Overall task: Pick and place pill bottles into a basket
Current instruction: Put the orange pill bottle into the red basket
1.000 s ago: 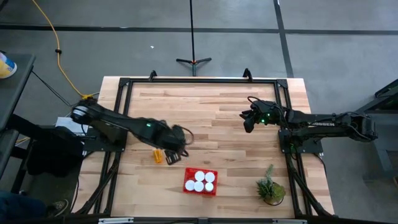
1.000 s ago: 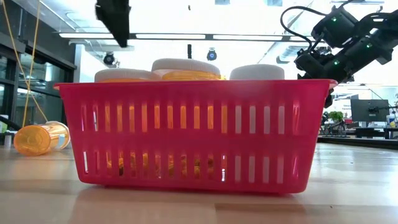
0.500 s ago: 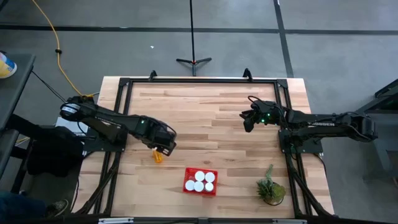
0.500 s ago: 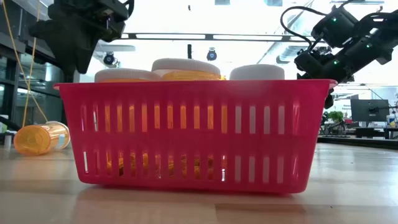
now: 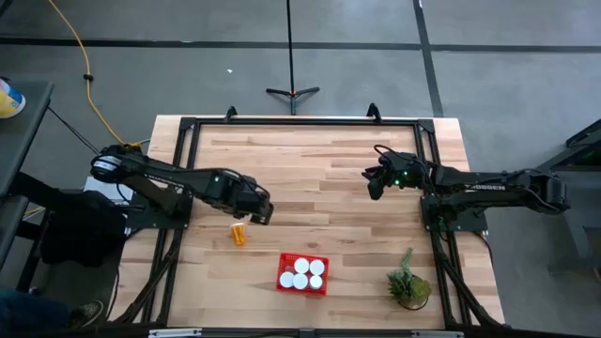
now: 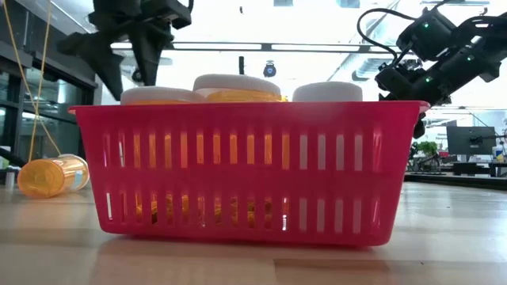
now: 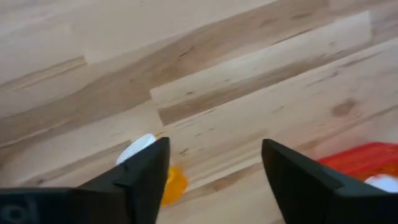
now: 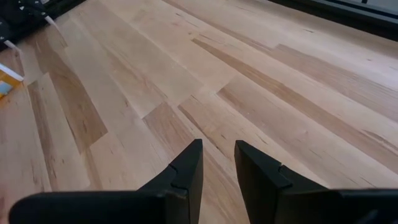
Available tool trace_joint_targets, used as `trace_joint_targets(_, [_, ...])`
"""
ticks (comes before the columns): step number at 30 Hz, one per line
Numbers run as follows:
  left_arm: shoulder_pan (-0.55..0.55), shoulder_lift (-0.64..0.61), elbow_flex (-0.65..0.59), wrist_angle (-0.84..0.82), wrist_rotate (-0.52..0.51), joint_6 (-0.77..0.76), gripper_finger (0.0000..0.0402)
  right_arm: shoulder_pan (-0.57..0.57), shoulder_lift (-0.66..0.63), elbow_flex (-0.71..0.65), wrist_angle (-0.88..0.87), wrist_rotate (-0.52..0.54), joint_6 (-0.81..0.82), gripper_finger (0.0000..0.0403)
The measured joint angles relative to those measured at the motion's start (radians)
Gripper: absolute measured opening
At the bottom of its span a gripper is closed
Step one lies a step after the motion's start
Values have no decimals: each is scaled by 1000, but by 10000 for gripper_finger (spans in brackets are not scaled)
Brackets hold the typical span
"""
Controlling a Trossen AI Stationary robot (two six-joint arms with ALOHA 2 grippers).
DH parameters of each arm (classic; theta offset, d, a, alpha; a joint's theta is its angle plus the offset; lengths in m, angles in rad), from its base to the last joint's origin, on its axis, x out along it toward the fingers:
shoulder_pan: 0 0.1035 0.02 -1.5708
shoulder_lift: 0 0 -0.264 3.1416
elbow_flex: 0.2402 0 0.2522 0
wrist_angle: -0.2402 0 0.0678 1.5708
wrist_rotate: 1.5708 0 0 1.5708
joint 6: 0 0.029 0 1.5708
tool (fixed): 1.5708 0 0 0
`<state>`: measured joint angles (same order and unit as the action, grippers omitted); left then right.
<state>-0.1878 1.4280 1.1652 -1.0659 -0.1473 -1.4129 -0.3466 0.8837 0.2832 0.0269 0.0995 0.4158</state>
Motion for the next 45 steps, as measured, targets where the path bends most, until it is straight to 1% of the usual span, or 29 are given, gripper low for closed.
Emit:
trace_joint_targets(2, [-2,8,2,-53,-11,-21,306,0,0,0,0,-2,-11,84])
trace_joint_targets(3, [-2,11,1,-108,9,-53,313,0,0,0,0,-3,-15,84])
trace_joint_targets(5, [-1,12,0,-216,51,-125,319,0,0,0,-1,-4,-22,84])
trace_joint_targets(7, [-3,14,0,-255,78,-177,319,0,0,0,-1,-4,-23,84])
trace_joint_targets(9, [-16,17,0,-237,82,-206,314,0,0,0,-1,-3,-30,84])
trace_joint_targets(13, [-15,33,-23,-136,89,-255,298,0,0,0,-1,-2,-42,84])
trace_joint_targets(17, [-32,70,-73,-122,148,-289,277,0,0,0,-5,-2,-43,84])
trace_joint_targets(20, [-51,91,-106,-51,188,-300,263,0,0,0,-8,-2,-57,84])
trace_joint_targets(22, [-61,95,-117,6,189,-316,257,0,0,0,-10,-3,-59,84])
trace_joint_targets(24, [-72,96,-125,22,176,-341,254,0,0,0,-11,-4,-59,84])
trace_joint_targets(29, [-90,99,-125,-26,167,-351,253,0,0,0,-14,-4,-60,84])
trace_joint_targets(32, [-109,99,-125,-64,189,-335,253,0,0,0,-17,-4,-61,84])
trace_joint_targets(36, [-123,99,-125,-57,193,-331,253,0,0,0,-23,-2,-61,84])
trace_joint_targets(45, [-120,120,-131,-48,161,-356,254,0,0,0,-26,-2,-69,84])
